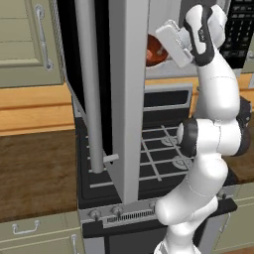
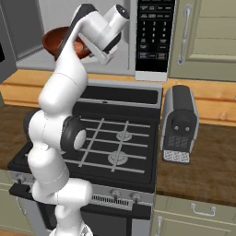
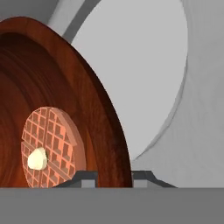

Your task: Open the microwave, place the bowl with waffle inside the microwave, then close the microwave door and turn it on.

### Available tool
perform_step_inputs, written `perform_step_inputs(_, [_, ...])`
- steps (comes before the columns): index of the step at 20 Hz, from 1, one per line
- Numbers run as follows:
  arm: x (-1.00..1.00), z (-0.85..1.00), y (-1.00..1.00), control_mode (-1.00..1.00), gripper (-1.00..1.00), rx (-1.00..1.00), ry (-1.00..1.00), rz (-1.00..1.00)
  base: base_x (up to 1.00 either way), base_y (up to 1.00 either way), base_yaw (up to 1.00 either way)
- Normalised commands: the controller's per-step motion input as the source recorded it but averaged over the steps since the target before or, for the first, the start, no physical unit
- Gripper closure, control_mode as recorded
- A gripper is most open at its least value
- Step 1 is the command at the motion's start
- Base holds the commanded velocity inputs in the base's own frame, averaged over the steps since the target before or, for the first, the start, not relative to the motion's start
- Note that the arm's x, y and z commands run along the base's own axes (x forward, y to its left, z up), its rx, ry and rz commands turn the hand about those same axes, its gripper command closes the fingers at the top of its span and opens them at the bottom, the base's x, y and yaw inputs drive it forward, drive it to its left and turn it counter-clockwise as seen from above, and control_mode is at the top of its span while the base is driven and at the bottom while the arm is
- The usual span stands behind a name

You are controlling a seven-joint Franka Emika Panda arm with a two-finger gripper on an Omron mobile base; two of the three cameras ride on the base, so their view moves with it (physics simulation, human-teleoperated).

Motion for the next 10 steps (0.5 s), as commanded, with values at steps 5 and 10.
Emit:
perform_step_inputs(5, [0.53,0.02,0.38,-1.00,1.00,-0.01,0.10,-0.39,0.00,0.00,0.00])
perform_step_inputs(10, [0.64,0.00,0.10,-1.00,1.00,0.00,0.07,-0.40,0.00,0.00,0.00])
